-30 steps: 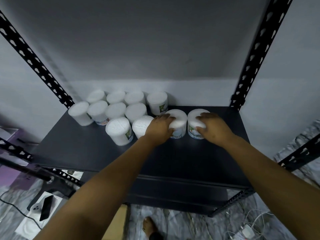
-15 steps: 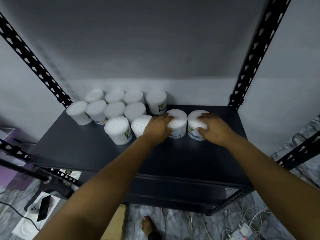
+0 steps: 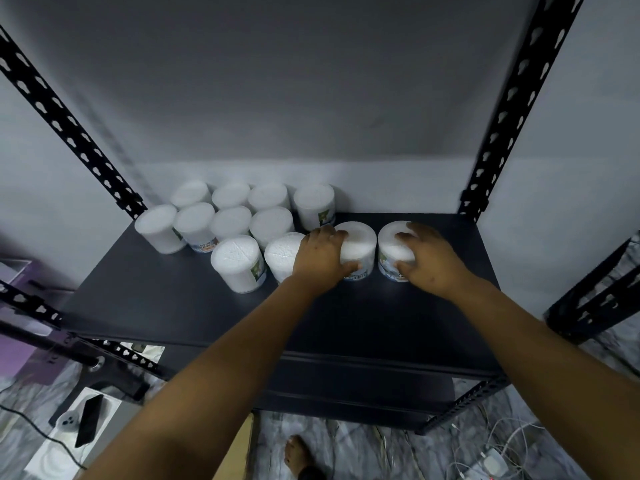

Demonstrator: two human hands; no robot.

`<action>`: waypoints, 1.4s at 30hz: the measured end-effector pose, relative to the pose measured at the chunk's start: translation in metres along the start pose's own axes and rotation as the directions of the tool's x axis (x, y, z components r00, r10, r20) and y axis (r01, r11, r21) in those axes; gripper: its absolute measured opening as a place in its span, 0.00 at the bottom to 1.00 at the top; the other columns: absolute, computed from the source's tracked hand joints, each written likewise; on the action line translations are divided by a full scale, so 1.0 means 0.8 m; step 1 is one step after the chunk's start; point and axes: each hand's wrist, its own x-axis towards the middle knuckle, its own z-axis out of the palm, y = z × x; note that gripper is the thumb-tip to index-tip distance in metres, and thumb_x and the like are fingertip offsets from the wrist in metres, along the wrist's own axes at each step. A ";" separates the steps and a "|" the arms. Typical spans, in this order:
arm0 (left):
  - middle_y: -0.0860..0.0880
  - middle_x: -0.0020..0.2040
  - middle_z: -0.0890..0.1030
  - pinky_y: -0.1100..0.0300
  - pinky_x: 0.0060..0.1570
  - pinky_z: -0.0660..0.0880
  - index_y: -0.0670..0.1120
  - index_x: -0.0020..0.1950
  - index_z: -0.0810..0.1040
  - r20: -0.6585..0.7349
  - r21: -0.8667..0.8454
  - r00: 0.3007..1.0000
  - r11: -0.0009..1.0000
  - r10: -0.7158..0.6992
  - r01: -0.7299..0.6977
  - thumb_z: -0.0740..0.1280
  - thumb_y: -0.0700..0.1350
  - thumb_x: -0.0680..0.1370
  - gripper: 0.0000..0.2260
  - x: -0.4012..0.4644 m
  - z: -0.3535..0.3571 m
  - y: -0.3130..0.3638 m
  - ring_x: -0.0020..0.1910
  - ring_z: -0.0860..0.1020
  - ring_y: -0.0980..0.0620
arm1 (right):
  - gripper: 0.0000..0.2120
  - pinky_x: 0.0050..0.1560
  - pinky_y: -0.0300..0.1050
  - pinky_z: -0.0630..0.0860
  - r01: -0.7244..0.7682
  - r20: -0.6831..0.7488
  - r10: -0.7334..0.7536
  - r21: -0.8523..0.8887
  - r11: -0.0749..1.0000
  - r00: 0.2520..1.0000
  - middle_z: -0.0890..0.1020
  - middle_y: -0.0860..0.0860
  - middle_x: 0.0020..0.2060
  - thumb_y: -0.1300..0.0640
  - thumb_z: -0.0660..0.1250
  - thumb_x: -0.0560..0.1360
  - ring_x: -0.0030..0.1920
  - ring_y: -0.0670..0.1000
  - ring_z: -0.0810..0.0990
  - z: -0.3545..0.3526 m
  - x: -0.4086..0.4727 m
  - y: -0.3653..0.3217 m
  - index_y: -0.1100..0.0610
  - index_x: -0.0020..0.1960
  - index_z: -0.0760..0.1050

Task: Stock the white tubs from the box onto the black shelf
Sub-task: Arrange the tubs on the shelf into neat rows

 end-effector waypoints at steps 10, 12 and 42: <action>0.43 0.70 0.67 0.51 0.70 0.60 0.47 0.71 0.66 0.052 0.017 0.999 1.000 0.002 -0.003 0.69 0.56 0.73 0.29 0.005 0.002 -0.001 0.68 0.65 0.43 | 0.28 0.72 0.50 0.57 0.026 0.013 -0.026 0.006 1.000 1.000 0.66 0.57 0.72 0.57 0.67 0.72 0.71 0.59 0.63 0.005 0.003 0.005 0.58 0.71 0.66; 0.43 0.71 0.65 0.51 0.71 0.59 0.47 0.72 0.65 0.051 0.006 0.999 1.000 0.010 -0.010 0.69 0.56 0.73 0.31 0.003 0.004 -0.001 0.70 0.64 0.44 | 0.29 0.74 0.51 0.56 0.035 0.009 -0.035 0.011 0.999 0.999 0.64 0.58 0.72 0.58 0.67 0.72 0.72 0.59 0.60 0.006 0.003 0.006 0.58 0.71 0.66; 0.42 0.71 0.68 0.49 0.68 0.62 0.45 0.70 0.69 0.038 -0.043 0.998 0.998 0.055 -0.053 0.66 0.48 0.75 0.24 0.007 -0.003 -0.002 0.69 0.66 0.42 | 0.27 0.71 0.53 0.61 0.028 -0.018 -0.028 -0.028 0.999 0.999 0.68 0.59 0.70 0.58 0.67 0.71 0.69 0.61 0.65 0.007 0.011 0.014 0.59 0.70 0.68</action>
